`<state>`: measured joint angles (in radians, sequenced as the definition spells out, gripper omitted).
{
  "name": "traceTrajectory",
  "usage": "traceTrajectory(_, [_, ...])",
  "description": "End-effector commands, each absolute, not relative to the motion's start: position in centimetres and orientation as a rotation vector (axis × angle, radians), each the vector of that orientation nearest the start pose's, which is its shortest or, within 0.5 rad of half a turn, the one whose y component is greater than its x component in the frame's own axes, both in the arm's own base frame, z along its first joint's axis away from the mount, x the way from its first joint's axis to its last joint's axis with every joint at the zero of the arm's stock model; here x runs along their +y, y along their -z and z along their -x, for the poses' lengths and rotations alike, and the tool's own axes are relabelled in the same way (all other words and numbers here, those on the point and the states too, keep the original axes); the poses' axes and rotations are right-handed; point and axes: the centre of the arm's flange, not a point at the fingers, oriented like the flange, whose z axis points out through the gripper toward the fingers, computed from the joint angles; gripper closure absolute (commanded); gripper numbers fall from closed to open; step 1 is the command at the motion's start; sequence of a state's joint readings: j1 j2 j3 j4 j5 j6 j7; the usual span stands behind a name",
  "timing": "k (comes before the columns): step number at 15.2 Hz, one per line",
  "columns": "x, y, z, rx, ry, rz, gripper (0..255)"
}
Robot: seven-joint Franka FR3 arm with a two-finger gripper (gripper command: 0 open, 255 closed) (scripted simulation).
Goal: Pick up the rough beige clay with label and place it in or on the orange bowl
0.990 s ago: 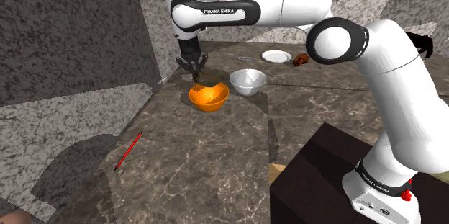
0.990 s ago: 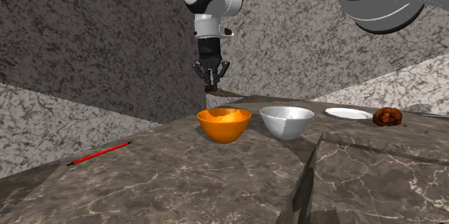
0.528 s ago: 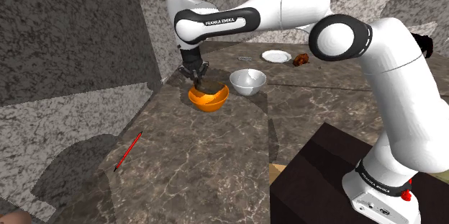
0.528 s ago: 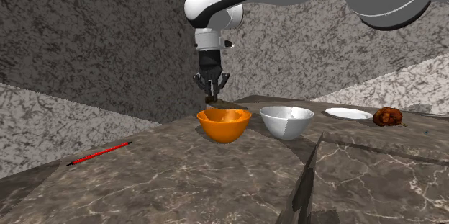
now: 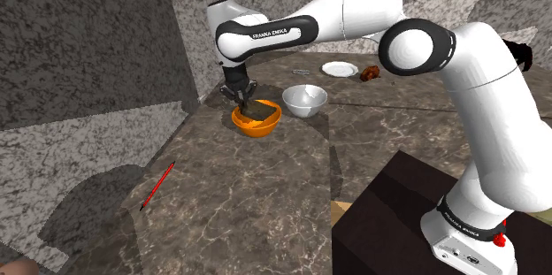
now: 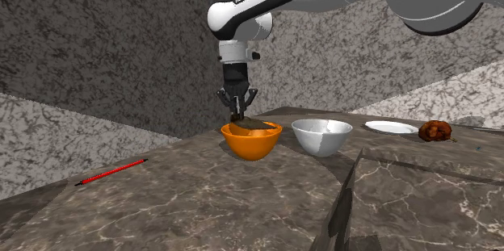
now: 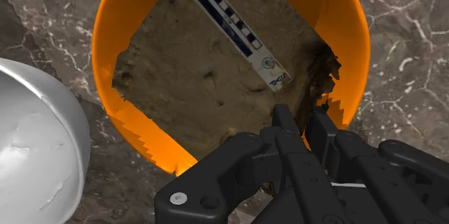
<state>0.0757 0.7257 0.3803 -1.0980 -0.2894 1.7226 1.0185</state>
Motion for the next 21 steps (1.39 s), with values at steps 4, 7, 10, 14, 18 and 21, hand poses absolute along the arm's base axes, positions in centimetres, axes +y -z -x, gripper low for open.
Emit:
traceTrajectory(4, [22.2,-40.5,-70.6,0.935,-0.033,3.066,0])
traceTrajectory(7, [22.2,-40.5,-70.6,0.935,-0.033,3.066,0])
traceTrajectory(10, [22.3,-41.8,-70.7,0.935,-0.033,3.066,0])
traceTrajectory(14, [22.5,-45.5,-70.8,0.935,-0.033,3.066,0])
traceTrajectory(18, [22.5,-45.5,-70.8,0.935,-0.033,3.066,0])
traceTrajectory(21, [22.5,-45.5,-70.8,0.935,-0.033,3.066,0])
